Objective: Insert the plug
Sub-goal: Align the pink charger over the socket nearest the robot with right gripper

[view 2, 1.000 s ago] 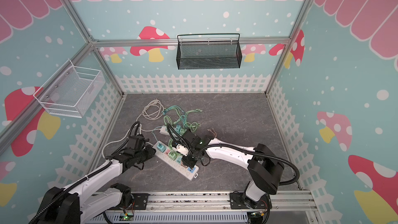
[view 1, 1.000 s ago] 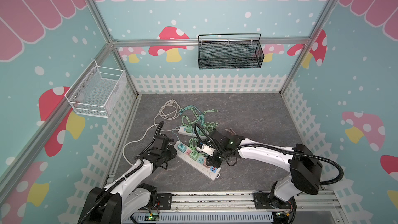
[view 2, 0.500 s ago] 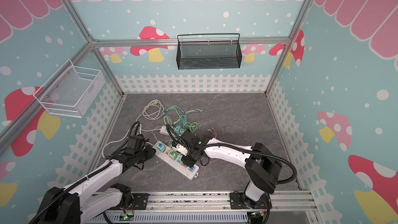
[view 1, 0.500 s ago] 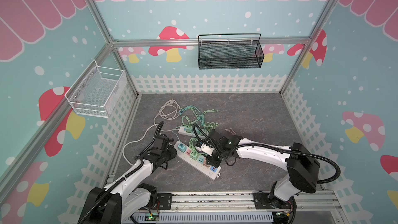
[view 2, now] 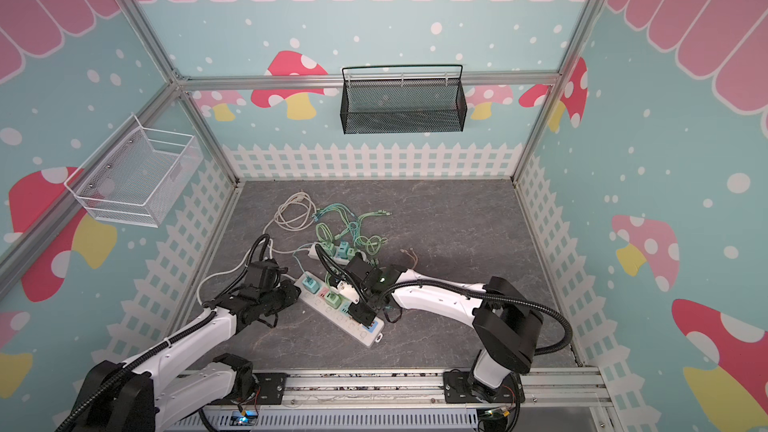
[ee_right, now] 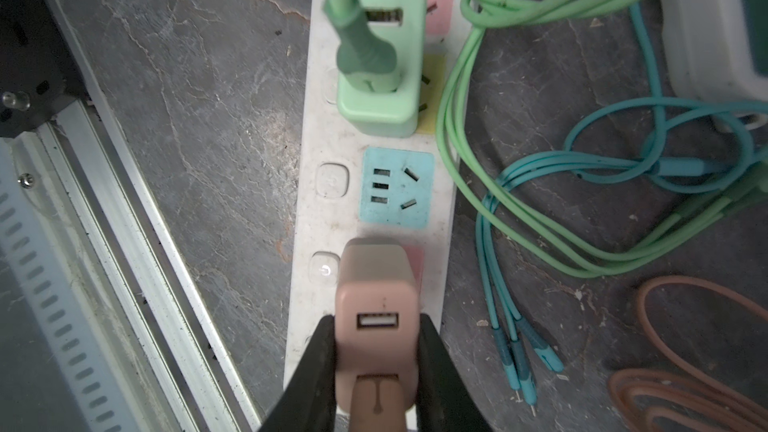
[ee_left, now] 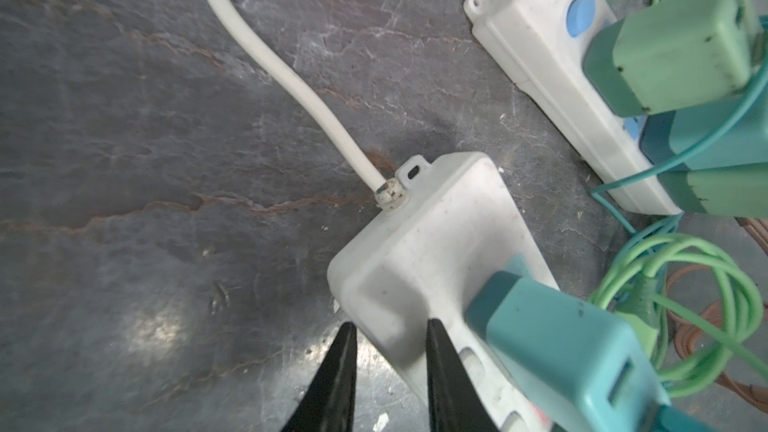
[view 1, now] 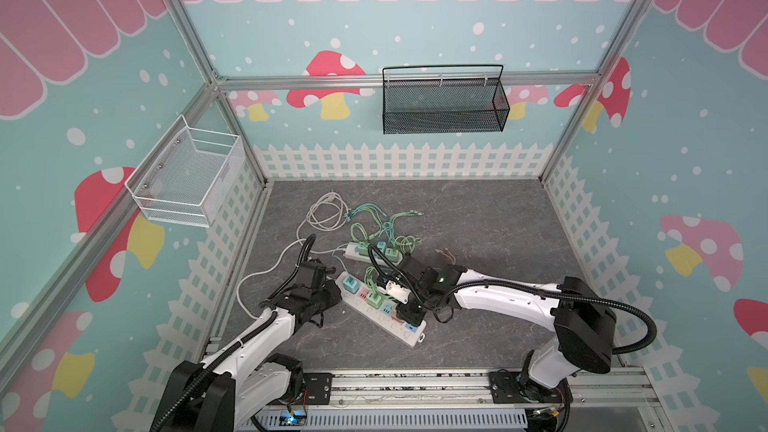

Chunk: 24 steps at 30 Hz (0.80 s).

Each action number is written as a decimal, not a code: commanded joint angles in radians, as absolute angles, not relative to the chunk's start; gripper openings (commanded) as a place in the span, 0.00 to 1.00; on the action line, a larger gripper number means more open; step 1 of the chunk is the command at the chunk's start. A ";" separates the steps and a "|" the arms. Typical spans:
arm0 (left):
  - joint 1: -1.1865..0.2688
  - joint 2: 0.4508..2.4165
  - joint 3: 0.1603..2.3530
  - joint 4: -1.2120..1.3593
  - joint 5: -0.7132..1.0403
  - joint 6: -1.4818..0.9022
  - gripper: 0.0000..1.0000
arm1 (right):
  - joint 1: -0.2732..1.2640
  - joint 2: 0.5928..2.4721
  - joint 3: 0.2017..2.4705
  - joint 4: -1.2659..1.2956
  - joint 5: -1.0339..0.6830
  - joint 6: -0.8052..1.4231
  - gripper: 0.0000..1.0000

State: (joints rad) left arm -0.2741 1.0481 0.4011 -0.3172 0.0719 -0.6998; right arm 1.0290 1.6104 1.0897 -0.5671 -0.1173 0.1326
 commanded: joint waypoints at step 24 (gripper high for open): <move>-0.267 1.036 0.379 -0.337 0.081 -0.695 0.26 | 1.116 1.789 0.942 -0.564 0.085 0.255 0.00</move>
State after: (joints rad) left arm -0.2703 1.0412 0.3977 -0.3172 0.0753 -0.6998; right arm 1.1198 1.6402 1.0569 -0.5194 0.0368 0.2268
